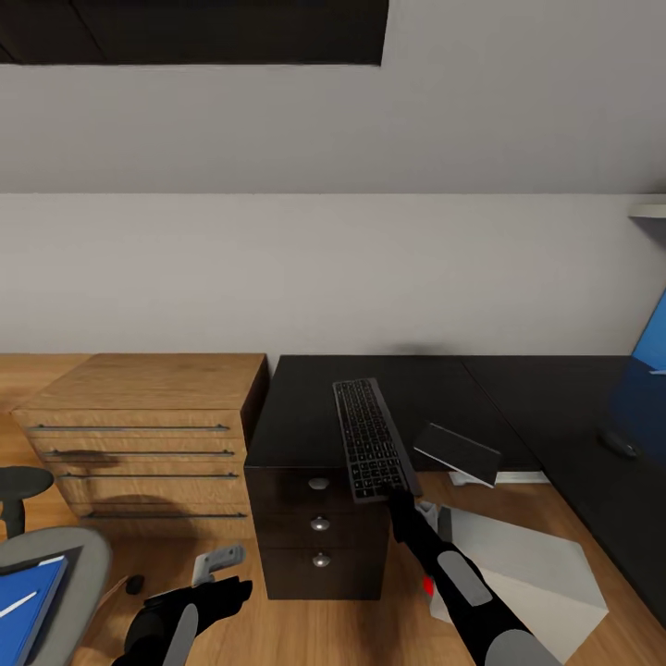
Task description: In the bedroom, organize the workspace by keeping the computer under the desk, ensuring the monitor is on the desk, placing the keyboard on the desk next to the monitor, placing the mouse on the desk next to the keyboard, moving the folder from the swivel chair onto the desk next to the mouse, stacking the notebook on top of the folder with the pen on top of the notebook, and positioning the swivel chair next to the desk.
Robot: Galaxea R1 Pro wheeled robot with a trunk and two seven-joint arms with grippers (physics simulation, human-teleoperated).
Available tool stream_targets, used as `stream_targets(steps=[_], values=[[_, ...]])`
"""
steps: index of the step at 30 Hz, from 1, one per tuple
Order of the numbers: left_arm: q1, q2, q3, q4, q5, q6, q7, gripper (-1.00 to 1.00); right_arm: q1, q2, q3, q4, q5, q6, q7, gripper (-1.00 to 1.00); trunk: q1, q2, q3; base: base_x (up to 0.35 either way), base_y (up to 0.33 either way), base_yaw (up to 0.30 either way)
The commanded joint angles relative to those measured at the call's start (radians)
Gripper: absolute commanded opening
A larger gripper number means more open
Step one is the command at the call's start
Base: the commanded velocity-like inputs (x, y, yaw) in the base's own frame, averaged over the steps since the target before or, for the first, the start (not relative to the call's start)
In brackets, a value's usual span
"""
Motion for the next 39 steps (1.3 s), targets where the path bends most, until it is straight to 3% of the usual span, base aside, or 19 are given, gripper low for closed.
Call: stream_targets(steps=[1, 11, 16, 20, 25, 39], values=[[-0.001, -0.001, -0.001, 0.0, 0.01, 0.004, 0.008, 1.0, 0.0, 0.0, 0.0, -0.005, -0.01, 0.004, 0.001, -1.0, -0.004, 0.007, 0.002, 0.0, 0.0, 0.0], [-0.001, -0.002, -0.006, 0.001, 0.01, 0.004, 0.01, 1.0, 0.035, 0.003, 0.042, -0.254, -0.013, -0.002, -0.022, -1.0, -0.042, 0.077, 0.034, 0.0, 0.0, 0.0], [-0.001, -0.001, -0.006, 0.001, 0.01, 0.005, 0.011, 1.0, 0.107, 0.003, 0.046, -0.414, -0.016, -0.001, -0.12, -1.0, -0.062, 0.112, 0.049, 0.0, 0.0, 0.0], [-0.001, -0.002, -0.006, 0.001, 0.011, 0.005, 0.011, 1.0, 0.217, 0.003, 0.047, -0.63, -0.023, 0.005, -0.257, -1.0, -0.077, 0.14, 0.062, -0.063, 0.0, 0.0], [-0.001, -0.001, -0.005, 0.001, 0.011, 0.005, 0.012, 1.0, 0.29, 0.011, 0.047, -0.8, -0.026, 0.008, -0.304, -1.0, -0.096, 0.175, 0.077, -0.285, 0.0, 0.0], [-0.001, -0.001, -0.007, 0.001, 0.011, 0.005, 0.01, 1.0, 0.318, 0.014, 0.047, -0.85, -0.025, 0.01, -0.308, -1.0, -0.15, 0.273, 0.121, -0.309, -0.153, 0.0]])
